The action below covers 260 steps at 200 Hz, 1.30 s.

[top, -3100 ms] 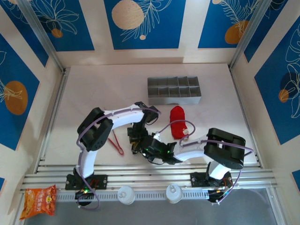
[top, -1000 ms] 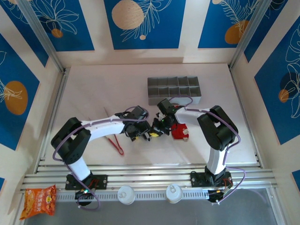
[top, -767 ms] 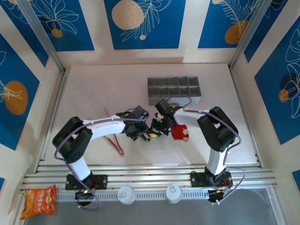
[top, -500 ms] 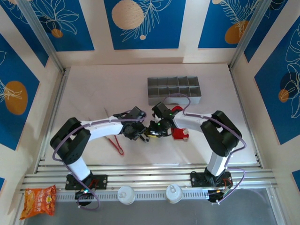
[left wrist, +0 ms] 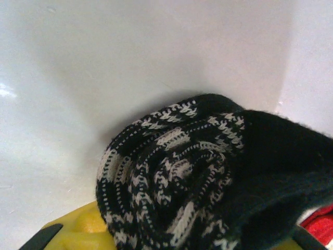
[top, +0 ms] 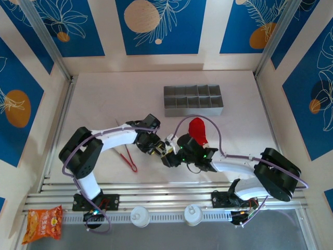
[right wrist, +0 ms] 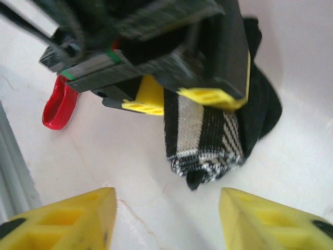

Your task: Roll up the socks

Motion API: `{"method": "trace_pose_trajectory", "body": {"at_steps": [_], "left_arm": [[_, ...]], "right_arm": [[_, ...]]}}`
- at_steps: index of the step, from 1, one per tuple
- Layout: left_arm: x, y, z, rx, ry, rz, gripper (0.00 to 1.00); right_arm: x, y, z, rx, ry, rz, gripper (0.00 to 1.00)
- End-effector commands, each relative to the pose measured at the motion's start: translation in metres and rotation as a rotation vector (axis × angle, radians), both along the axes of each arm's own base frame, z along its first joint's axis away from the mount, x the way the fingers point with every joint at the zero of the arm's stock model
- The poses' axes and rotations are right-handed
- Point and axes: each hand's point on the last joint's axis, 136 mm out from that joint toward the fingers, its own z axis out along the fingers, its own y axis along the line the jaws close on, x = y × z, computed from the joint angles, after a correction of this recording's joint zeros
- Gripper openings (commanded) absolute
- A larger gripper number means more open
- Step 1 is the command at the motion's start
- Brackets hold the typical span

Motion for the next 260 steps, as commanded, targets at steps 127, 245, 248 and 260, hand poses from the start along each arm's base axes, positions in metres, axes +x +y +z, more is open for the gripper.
{"method": "trace_pose_trajectory", "body": {"at_steps": [127,245,248,260], "left_arm": [[-0.067,0.074,-0.045,0.318,0.378,-0.037,0.02],[-0.065,0.090,-0.043,0.307,0.483,0.011,0.00],[-0.064,0.091,-0.043,0.313,0.484,0.014,0.00],[-0.058,0.092,-0.040,0.334,0.490,0.019,0.00]], "right_arm": [[0.040,0.040,-0.039,-0.217,-0.146,0.063,0.54],[0.044,0.015,0.003,0.073,0.229,-0.163,0.63],[0.044,0.015,0.006,0.087,0.242,-0.174,0.63],[0.043,0.014,0.015,0.133,0.286,-0.211,0.63]]}}
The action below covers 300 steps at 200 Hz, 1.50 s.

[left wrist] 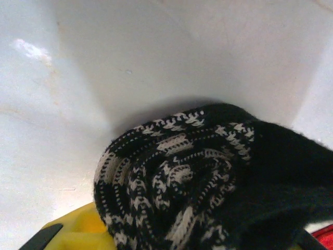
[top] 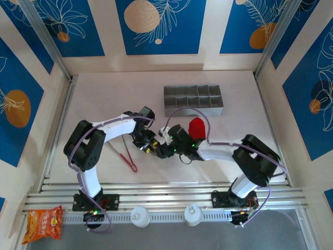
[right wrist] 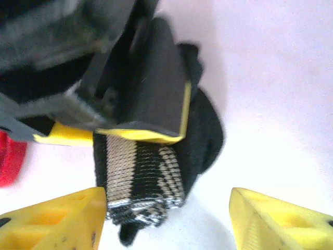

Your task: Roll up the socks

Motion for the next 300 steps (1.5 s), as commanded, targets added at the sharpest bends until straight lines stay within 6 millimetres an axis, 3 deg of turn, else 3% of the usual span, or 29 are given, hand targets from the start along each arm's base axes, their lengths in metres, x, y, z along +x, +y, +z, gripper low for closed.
{"method": "trace_pose_trajectory", "body": {"at_steps": [1,41,69,137,207,230,252,268,300], "left_arm": [[-0.061,0.070,-0.040,0.324,0.296,-0.003,0.00],[-0.049,0.060,-0.041,0.325,0.357,0.013,0.00],[-0.038,0.059,-0.039,0.360,0.366,-0.014,0.00],[-0.034,0.060,-0.048,0.375,0.372,-0.036,0.00],[-0.026,0.051,-0.054,0.334,0.350,-0.086,0.00],[-0.022,0.044,-0.055,0.292,0.332,-0.112,0.00],[-0.018,0.040,-0.051,0.265,0.308,-0.148,0.01],[-0.011,0.040,-0.042,0.258,0.256,-0.168,0.15],[0.006,0.035,-0.023,0.204,0.107,-0.152,0.44]], "right_arm": [[-0.010,-0.001,0.023,0.151,0.166,-0.085,0.63],[-0.020,0.017,0.013,0.206,0.439,-0.179,0.63],[-0.015,0.018,0.000,0.236,0.558,-0.284,0.64],[-0.020,0.022,-0.013,0.240,0.686,-0.352,0.65],[-0.002,0.032,-0.041,0.206,0.696,-0.425,0.60],[0.007,0.036,-0.046,0.220,0.692,-0.459,0.48],[0.010,0.034,-0.051,0.211,0.714,-0.505,0.18],[0.008,0.030,-0.052,0.214,0.751,-0.549,0.00],[0.000,0.020,-0.060,0.188,0.834,-0.616,0.00]]}}
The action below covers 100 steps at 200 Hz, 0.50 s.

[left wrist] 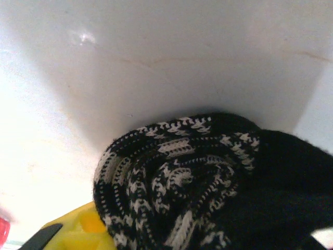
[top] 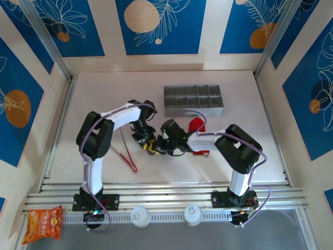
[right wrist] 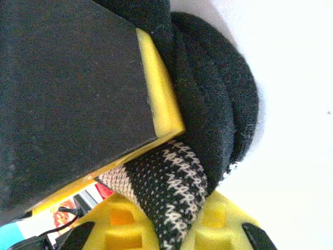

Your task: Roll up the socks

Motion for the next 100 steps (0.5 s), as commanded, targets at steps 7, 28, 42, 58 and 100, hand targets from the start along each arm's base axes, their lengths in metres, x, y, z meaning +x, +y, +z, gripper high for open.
{"method": "trace_pose_trajectory", "body": {"at_steps": [7,28,42,58,100], "left_arm": [[-0.003,0.024,-0.025,0.107,-0.061,-0.009,0.52],[0.014,0.013,-0.010,0.026,-0.183,0.016,0.76],[0.025,0.010,0.005,-0.009,-0.278,0.026,0.86],[0.034,0.011,0.022,-0.037,-0.378,0.037,0.89],[0.036,0.011,0.038,-0.127,-0.512,0.098,0.91]], "right_arm": [[0.003,-0.028,-0.036,-0.129,0.134,-0.138,0.00],[-0.003,-0.032,-0.045,-0.128,0.230,-0.146,0.00],[-0.004,-0.033,-0.048,-0.113,0.283,-0.158,0.00],[-0.003,-0.035,-0.048,-0.105,0.318,-0.179,0.00],[-0.002,-0.030,-0.047,-0.051,0.413,-0.200,0.00]]}}
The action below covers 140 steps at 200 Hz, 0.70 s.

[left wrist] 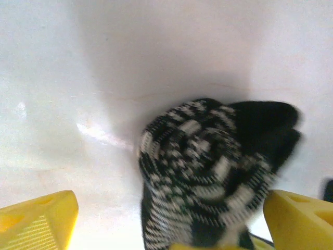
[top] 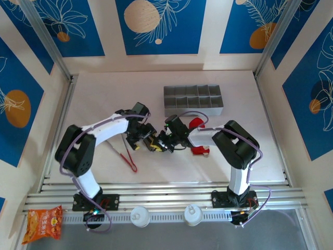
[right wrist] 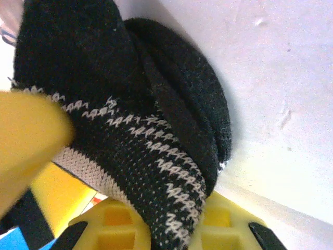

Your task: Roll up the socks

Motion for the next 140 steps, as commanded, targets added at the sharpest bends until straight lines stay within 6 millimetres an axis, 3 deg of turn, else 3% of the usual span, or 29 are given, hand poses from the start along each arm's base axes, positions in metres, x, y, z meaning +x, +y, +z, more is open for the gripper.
{"method": "trace_pose_trajectory", "body": {"at_steps": [1,60,121,140], "left_arm": [[0.014,-0.004,0.009,-0.053,-0.116,0.046,0.91],[0.003,-0.010,-0.018,-0.090,-0.066,0.059,0.81],[0.002,-0.020,-0.058,0.002,0.046,0.028,0.80],[0.000,-0.023,-0.067,0.023,0.077,0.011,0.72]], "right_arm": [[-0.019,-0.025,-0.044,-0.120,0.226,-0.074,0.00],[-0.014,-0.022,-0.041,-0.071,0.328,-0.157,0.00],[-0.012,-0.017,-0.038,-0.033,0.343,-0.176,0.00],[-0.013,-0.019,-0.040,-0.035,0.342,-0.178,0.00]]}}
